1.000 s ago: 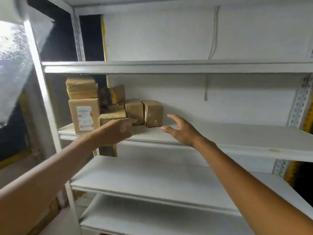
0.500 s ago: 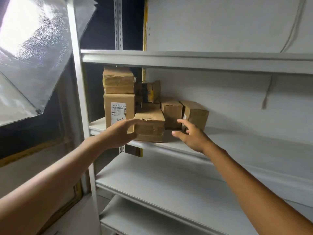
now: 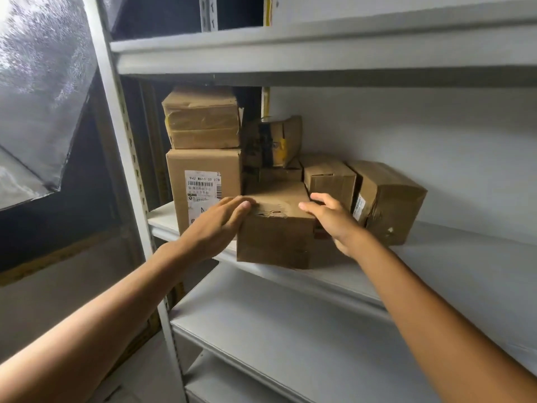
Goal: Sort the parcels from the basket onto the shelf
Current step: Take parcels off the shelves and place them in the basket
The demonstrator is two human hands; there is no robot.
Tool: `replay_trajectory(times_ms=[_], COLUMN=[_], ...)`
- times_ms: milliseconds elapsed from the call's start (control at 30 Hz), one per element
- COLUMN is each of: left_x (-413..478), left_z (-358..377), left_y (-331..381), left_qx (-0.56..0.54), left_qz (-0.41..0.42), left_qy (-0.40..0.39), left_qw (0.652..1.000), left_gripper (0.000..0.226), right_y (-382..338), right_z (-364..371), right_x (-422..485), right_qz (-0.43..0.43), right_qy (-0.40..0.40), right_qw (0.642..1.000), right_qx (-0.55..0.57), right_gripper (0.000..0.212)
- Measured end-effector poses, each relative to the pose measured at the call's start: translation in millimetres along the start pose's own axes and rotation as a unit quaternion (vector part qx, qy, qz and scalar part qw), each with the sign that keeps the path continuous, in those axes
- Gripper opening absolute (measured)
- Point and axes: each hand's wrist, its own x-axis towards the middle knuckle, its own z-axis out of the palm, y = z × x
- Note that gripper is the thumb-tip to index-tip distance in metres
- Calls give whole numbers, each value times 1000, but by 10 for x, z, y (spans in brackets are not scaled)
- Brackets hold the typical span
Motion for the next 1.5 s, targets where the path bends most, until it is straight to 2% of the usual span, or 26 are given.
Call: replay_trajectory(times_ms=[167, 333, 400, 500, 533, 667, 833, 967, 1067, 1200, 1333, 1500], left_x=[21, -9, -43, -159, -199, -281, -349, -435, -512, -702, -878, -1090], left_z=[131, 108, 86, 90, 106, 148, 63, 76, 80, 205, 458, 923], left_y=[-155, -207, -205, -216, -217, -188, -254, -246, -130, 200, 721, 1516], left_qx=[-42, -141, -145, -146, -157, -296, -289, -410, -450, -433, -428, -465], left_qz=[25, 34, 50, 75, 77, 0, 6, -42, -48, -30, -5, 28], left_qy=[64, 54, 60, 67, 66, 14, -28, -89, -108, -118, -127, -191], left_qw=[997, 988, 986, 984, 982, 955, 957, 907, 885, 893, 895, 864], left_gripper=[32, 30, 29, 35, 38, 60, 69, 79, 68, 62, 59, 56], right_y=[153, 112, 85, 94, 111, 111, 132, 176, 217, 333, 503, 788], right_z=[135, 180, 161, 130, 129, 173, 221, 260, 227, -11, -372, -962], right_x=[157, 83, -15, -197, -253, -414, -615, -784, -983, -1417, -1938, -2720], right_qz=[47, 65, 69, 81, 79, 60, 29, 5, -2, -19, -24, -18], right_qy=[20, 42, 37, 26, 30, 49, 69, 80, 90, 95, 134, 216], right_qw=[998, 994, 994, 989, 986, 986, 991, 989, 988, 985, 978, 959], right_qx=[48, 78, 74, 123, 141, 149, 110, 121, 125, 145, 160, 185], right_gripper=[59, 65, 56, 30, 30, 41, 64, 68, 62, 44, 53, 58])
